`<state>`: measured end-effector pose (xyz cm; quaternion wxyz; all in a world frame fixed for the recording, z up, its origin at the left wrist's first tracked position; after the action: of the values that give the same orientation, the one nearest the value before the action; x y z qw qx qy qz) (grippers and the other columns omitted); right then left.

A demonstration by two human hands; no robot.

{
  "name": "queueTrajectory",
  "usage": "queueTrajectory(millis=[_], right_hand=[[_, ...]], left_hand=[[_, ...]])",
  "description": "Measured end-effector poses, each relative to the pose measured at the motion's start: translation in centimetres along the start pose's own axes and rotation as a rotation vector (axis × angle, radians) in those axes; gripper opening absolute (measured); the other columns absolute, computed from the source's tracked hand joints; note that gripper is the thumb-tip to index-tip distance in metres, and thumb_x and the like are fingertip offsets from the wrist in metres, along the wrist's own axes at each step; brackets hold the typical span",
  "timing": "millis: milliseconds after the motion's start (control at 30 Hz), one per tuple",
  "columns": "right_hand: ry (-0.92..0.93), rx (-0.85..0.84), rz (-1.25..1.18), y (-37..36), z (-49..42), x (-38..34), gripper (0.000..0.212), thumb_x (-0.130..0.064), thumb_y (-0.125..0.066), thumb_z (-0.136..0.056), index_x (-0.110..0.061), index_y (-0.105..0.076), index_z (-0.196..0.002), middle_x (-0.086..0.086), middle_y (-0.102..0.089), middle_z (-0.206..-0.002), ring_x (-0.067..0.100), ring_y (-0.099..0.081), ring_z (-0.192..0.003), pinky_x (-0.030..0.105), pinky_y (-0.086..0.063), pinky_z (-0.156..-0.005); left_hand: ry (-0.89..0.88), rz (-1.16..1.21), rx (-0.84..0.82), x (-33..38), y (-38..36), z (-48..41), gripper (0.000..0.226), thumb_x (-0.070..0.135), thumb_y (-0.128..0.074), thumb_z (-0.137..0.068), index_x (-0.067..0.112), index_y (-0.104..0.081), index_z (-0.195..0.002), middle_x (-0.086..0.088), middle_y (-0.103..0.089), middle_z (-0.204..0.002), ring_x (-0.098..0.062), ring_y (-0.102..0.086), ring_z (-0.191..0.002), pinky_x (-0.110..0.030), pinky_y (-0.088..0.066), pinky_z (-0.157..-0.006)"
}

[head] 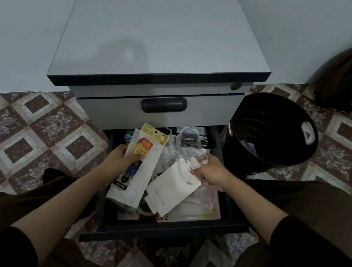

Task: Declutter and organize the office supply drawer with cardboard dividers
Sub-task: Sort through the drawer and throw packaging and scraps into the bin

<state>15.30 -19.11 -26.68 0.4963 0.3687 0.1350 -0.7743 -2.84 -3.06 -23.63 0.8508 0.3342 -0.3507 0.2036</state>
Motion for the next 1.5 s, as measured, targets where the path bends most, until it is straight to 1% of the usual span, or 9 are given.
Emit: queueTrajectory(millis=[100,233,433,700,767,867,1000,1267,1500], right_hand=[[0.055,0.030,0.026,1.6,1.0,-0.4,0.028,0.006,-0.057,-0.086,-0.012,-0.041,-0.101,0.005,-0.053,-0.082,0.016,-0.056,-0.065,0.027,-0.048,-0.045],[0.135,0.079,0.038,3.8,2.5,-1.0,0.026,0.006,-0.059,-0.084,-0.010,-0.042,-0.096,0.008,-0.054,-0.084,0.018,-0.056,-0.065,0.032,-0.050,-0.051],[0.247,0.162,-0.003,8.0,5.8,-1.7,0.023,0.010,-0.061,-0.081,-0.008,-0.051,-0.092,0.010,-0.057,-0.083,0.020,-0.059,-0.063,0.028,-0.051,-0.043],[0.270,0.443,-0.178,16.0,8.3,-1.4,0.019,0.006,-0.065,-0.081,-0.008,-0.055,-0.088,0.007,-0.060,-0.085,0.022,-0.062,-0.070,0.031,-0.052,-0.050],[0.262,0.526,-0.186,18.3,8.5,-1.4,0.019,0.003,-0.064,-0.083,-0.008,-0.050,-0.090,0.008,-0.057,-0.085,0.024,-0.059,-0.071,0.031,-0.053,-0.050],[0.278,0.631,-0.185,21.8,8.8,-1.5,0.021,0.001,-0.064,-0.081,-0.010,-0.047,-0.087,0.014,-0.058,-0.097,0.031,-0.059,-0.088,0.045,-0.052,-0.075],[0.296,0.728,-0.264,25.5,9.0,-2.2,0.029,0.002,-0.061,-0.083,-0.021,-0.044,-0.079,0.000,-0.053,-0.085,0.026,-0.056,-0.090,0.040,-0.050,-0.073],[0.345,0.931,-0.366,30.7,7.7,-2.8,0.021,0.000,-0.058,-0.085,-0.007,-0.052,-0.104,0.007,-0.056,-0.097,0.020,-0.054,-0.085,0.028,-0.043,-0.064],[0.259,0.994,-0.534,34.1,5.1,-0.2,0.023,0.001,-0.061,-0.084,-0.012,-0.050,-0.100,0.012,-0.059,-0.108,0.025,-0.058,-0.094,0.040,-0.050,-0.084]], left_hand=[[-0.038,-0.016,-0.006,0.8,-0.3,0.7,0.029,0.021,-0.057,-0.091,0.005,-0.048,-0.114,-0.007,-0.055,-0.102,-0.015,-0.054,-0.081,-0.026,-0.041,-0.067],[-0.065,-0.006,-0.043,2.0,-1.1,1.9,0.023,0.018,-0.055,-0.092,0.008,-0.048,-0.111,-0.004,-0.056,-0.100,-0.010,-0.054,-0.076,-0.020,-0.039,-0.058],[-0.105,-0.065,-0.135,4.9,-4.0,3.2,0.029,0.020,-0.055,-0.091,0.007,-0.052,-0.116,-0.009,-0.062,-0.112,-0.024,-0.061,-0.098,-0.037,-0.051,-0.086],[-0.282,-0.195,-0.165,9.5,-9.4,3.9,0.046,0.024,-0.062,-0.087,0.011,-0.041,-0.127,-0.007,-0.058,-0.119,-0.023,-0.057,-0.106,-0.043,-0.047,-0.095],[-0.335,-0.219,-0.142,10.8,-10.9,3.9,0.044,0.024,-0.062,-0.087,0.013,-0.043,-0.125,-0.005,-0.058,-0.116,-0.021,-0.057,-0.102,-0.036,-0.048,-0.088],[-0.398,-0.230,-0.137,13.0,-13.1,3.8,0.041,0.025,-0.061,-0.089,0.015,-0.043,-0.124,-0.001,-0.056,-0.109,-0.017,-0.056,-0.096,-0.029,-0.044,-0.077],[-0.439,-0.152,-0.196,15.5,-16.6,2.8,0.049,0.021,-0.063,-0.087,0.016,-0.040,-0.131,0.000,-0.058,-0.116,-0.016,-0.058,-0.099,-0.025,-0.045,-0.074],[-0.324,-0.082,-0.237,18.1,-23.3,-1.8,0.044,0.020,-0.061,-0.089,0.011,-0.043,-0.128,-0.005,-0.056,-0.113,-0.020,-0.056,-0.097,-0.034,-0.046,-0.083],[-0.118,0.080,-0.185,19.4,-27.5,-6.6,0.038,0.025,-0.058,-0.091,0.002,-0.049,-0.120,-0.009,-0.060,-0.112,-0.022,-0.058,-0.090,-0.028,-0.044,-0.063]])
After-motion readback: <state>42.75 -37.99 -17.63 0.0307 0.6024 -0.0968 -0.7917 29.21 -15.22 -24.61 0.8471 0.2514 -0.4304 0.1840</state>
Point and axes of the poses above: each hand's wrist, its own z-axis away from the middle knuckle, its own y-axis out of the back of the hand, x = y × z, the point moved 4 cm from there along -z, towards the middle knuckle
